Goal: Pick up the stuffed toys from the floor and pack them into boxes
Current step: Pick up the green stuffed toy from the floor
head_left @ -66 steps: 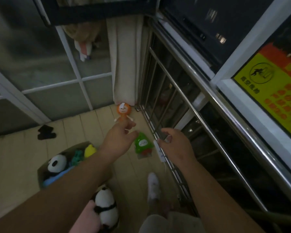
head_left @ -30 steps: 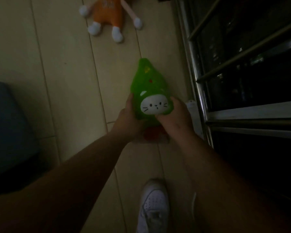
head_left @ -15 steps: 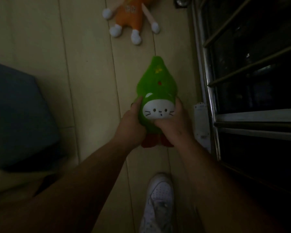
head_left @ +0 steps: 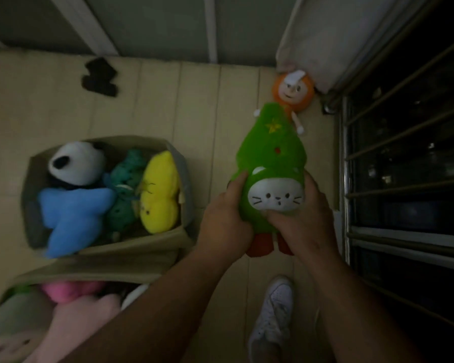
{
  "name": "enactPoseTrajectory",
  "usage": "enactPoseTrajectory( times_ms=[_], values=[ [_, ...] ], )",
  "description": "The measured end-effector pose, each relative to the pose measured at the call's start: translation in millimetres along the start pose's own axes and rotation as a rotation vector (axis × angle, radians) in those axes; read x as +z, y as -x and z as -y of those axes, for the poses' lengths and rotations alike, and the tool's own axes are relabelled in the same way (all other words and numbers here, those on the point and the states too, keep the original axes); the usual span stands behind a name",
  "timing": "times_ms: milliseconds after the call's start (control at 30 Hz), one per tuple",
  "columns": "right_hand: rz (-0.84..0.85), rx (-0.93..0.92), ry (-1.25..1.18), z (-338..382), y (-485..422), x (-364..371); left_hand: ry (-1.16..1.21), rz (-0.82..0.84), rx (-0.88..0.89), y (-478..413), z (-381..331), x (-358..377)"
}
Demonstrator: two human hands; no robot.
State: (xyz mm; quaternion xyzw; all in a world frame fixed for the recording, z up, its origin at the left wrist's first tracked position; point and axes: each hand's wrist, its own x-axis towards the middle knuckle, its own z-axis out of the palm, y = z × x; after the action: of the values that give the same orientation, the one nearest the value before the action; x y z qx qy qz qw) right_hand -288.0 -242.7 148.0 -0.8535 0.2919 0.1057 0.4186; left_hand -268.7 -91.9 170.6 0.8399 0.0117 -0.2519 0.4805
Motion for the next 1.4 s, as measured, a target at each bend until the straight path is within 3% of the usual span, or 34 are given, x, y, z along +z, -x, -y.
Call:
enactPoseTrajectory(
  times_ms=[233,600,800,1033,1200,1400],
  values=[
    [0.076,-0.143,0.101,93.1,41.6,36.0,0.03,-0.155,-0.071,37.1,8.2,-93.6],
    [0.32,-0.192,0.179,136.2,57.5,204.2,-0.09,-0.268,-0.296,45.4,142.8,-194.0],
    [0.383,-0.22,0.26,132.9,41.0,276.8,-0.254,-0.309,-0.309,18.7,206.8,-210.5],
    [0.457,-0.147,0.479,104.9,11.0,331.5,-0.327,-0.201,-0.416,-7.7,266.5,-180.7],
    [0.402,-0.182,0.566,76.4,11.7,351.5,-0.432,-0.172,-0.411,-13.8,289.5,-164.0],
    [0.433,-0.186,0.591,72.3,14.3,339.9,-0.373,-0.189,-0.422,-7.0,285.3,-156.8]
  ],
)
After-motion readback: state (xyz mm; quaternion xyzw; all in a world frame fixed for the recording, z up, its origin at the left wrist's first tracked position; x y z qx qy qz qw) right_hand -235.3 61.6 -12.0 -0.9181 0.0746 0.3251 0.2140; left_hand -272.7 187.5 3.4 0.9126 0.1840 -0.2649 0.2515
